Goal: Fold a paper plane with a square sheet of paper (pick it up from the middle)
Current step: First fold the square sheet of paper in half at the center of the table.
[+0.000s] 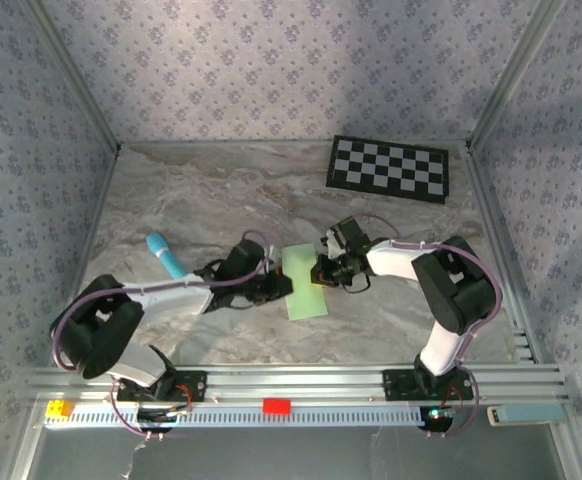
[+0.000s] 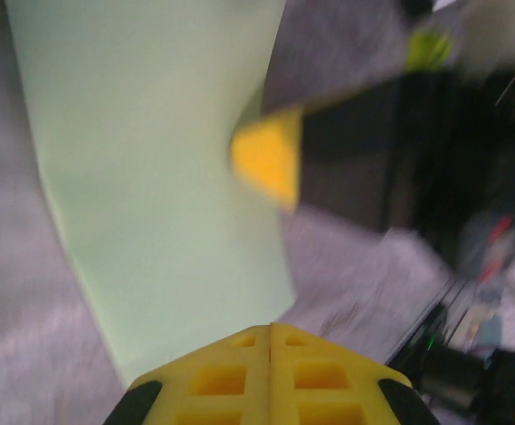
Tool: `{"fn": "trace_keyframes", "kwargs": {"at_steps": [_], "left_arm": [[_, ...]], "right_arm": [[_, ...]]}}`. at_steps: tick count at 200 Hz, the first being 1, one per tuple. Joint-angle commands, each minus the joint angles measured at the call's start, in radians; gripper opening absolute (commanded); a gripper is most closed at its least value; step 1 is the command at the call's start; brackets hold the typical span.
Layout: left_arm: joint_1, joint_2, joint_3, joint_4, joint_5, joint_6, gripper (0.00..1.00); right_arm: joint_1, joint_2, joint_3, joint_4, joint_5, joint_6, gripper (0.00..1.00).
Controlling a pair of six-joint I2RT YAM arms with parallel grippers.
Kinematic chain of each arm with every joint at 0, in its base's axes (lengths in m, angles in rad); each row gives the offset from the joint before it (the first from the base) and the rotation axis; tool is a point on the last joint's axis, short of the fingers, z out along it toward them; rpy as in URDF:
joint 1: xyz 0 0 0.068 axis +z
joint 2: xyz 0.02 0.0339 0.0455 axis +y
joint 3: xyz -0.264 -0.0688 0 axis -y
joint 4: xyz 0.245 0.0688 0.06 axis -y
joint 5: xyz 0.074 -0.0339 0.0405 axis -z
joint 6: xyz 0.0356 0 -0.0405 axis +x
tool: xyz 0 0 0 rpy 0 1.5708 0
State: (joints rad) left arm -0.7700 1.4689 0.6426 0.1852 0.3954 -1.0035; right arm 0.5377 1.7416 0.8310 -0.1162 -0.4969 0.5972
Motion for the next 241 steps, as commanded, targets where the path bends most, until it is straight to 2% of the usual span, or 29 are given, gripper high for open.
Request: {"fn": "trace_keyframes", "kwargs": {"at_steps": [1, 50, 81, 125, 200, 241], "left_arm": [[0.068, 0.068, 0.088, -0.014, 0.021, 0.053, 0.01], [0.149, 0.204, 0.168, -0.009, 0.089, 0.101, 0.00], [0.157, 0.271, 0.176, 0.052, 0.138, 0.095, 0.00], [0.156, 0.284, 0.147, 0.109, 0.182, 0.097, 0.01], [0.168, 0.382, 0.151, 0.009, 0.117, 0.152, 0.00], [0.175, 0.344, 0.174, -0.027, 0.117, 0.147, 0.00]], "right_arm": [[-0.003, 0.092, -0.041, -0.160, 0.138, -0.013, 0.00], [0.000, 0.100, -0.031, -0.170, 0.136, -0.018, 0.00], [0.003, 0.107, -0.030, -0.174, 0.135, -0.018, 0.00], [0.005, 0.106, -0.033, -0.174, 0.140, -0.017, 0.00], [0.007, 0.100, -0.036, -0.177, 0.149, -0.020, 0.00], [0.007, 0.092, -0.050, -0.175, 0.155, -0.019, 0.00]]}}
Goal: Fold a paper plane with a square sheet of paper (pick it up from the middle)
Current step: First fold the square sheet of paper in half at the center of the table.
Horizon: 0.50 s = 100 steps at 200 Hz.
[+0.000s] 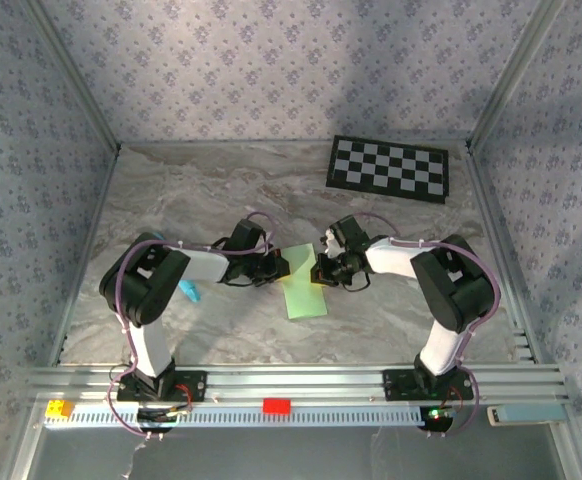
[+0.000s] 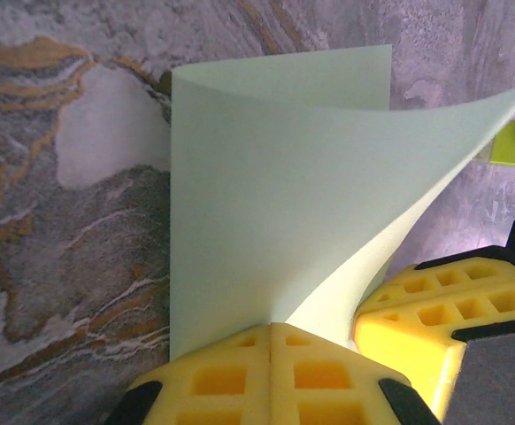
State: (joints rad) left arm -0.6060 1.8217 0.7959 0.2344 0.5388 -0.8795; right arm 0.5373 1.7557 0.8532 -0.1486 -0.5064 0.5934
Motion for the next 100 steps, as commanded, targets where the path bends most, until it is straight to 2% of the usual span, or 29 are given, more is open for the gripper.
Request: {"fn": "trace_keyframes", "kwargs": {"at_steps": [1, 33, 100], "left_arm": [[0.011, -0.010, 0.023, -0.079, -0.026, 0.024, 0.00], [0.016, -0.035, 0.089, -0.146, -0.022, 0.052, 0.02], [0.026, 0.057, 0.116, -0.148, -0.033, 0.054, 0.01]], "right_arm": [[0.006, 0.077, -0.072, -0.144, 0.164, -0.015, 0.00], [0.005, 0.073, -0.072, -0.143, 0.165, -0.015, 0.00], [0.009, 0.073, -0.081, -0.136, 0.169, -0.010, 0.00]]}}
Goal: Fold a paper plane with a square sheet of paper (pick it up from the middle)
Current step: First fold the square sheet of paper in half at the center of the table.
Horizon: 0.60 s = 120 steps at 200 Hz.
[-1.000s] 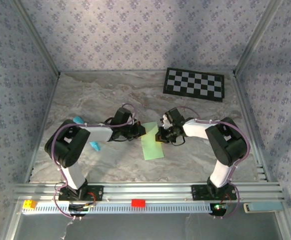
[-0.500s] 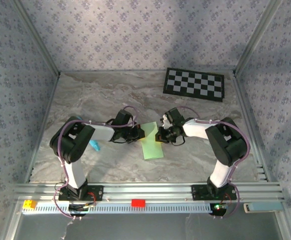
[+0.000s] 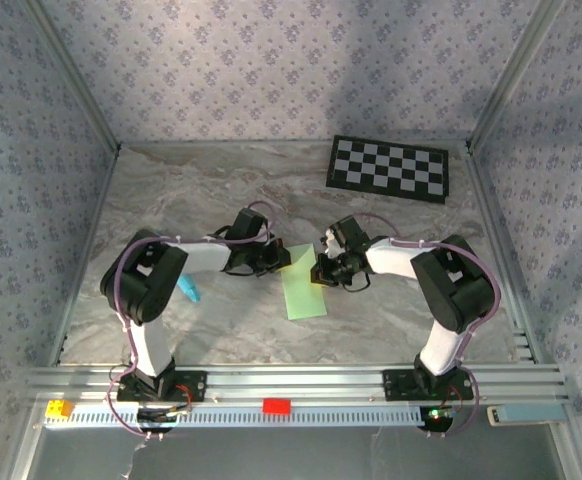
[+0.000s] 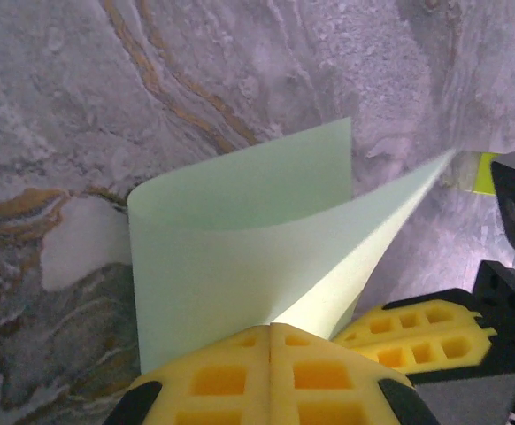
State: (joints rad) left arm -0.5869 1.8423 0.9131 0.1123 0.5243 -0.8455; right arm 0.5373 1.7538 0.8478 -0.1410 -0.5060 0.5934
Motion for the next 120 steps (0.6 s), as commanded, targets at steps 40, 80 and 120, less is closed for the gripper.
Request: {"fn": "trace_keyframes", "kwargs": {"at_steps": [40, 80, 120], "left_arm": [[0.010, 0.046, -0.027, -0.028, -0.041, 0.018, 0.01], [0.015, 0.031, 0.053, -0.087, -0.031, 0.044, 0.02], [0.034, 0.054, 0.108, -0.119, -0.022, 0.067, 0.02]], "right_arm": [[0.008, 0.076, -0.084, -0.137, 0.169, -0.010, 0.00], [0.008, 0.073, -0.082, -0.145, 0.170, -0.014, 0.00], [0.008, 0.075, -0.087, -0.140, 0.172, -0.009, 0.00]]}}
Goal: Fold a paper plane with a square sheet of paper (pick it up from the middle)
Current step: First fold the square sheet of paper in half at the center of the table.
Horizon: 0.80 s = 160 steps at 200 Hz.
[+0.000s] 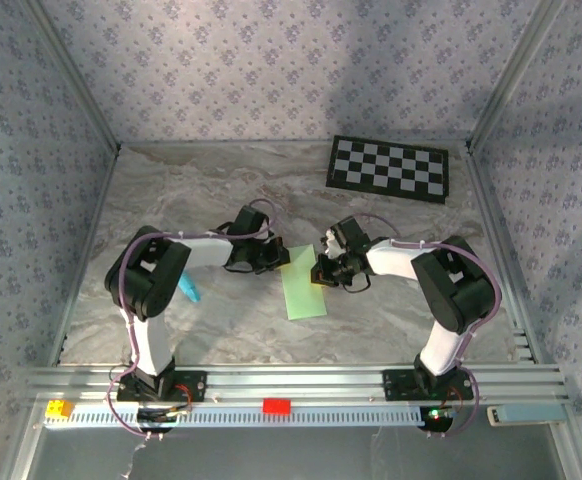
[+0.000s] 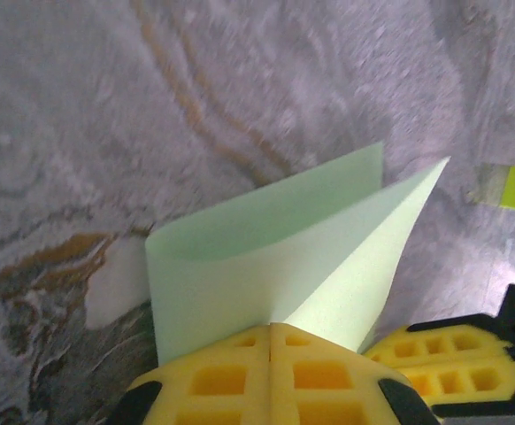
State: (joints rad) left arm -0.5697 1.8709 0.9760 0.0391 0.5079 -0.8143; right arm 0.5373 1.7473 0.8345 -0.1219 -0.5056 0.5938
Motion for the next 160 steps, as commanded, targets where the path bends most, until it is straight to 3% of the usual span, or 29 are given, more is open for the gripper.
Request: {"fn": "trace_keyframes", "kwargs": {"at_steps": [1, 66, 160], "left_arm": [[0.018, 0.028, 0.046, -0.045, -0.005, 0.036, 0.02], [0.033, 0.114, 0.026, -0.030, -0.022, 0.036, 0.01], [0.095, 0.073, 0.052, -0.060, -0.086, 0.009, 0.02]], "right_arm": [[0.008, 0.081, -0.074, -0.159, 0.171, -0.009, 0.00], [0.007, 0.079, -0.080, -0.157, 0.174, -0.010, 0.00], [0.006, 0.076, -0.088, -0.159, 0.177, -0.016, 0.00]]}}
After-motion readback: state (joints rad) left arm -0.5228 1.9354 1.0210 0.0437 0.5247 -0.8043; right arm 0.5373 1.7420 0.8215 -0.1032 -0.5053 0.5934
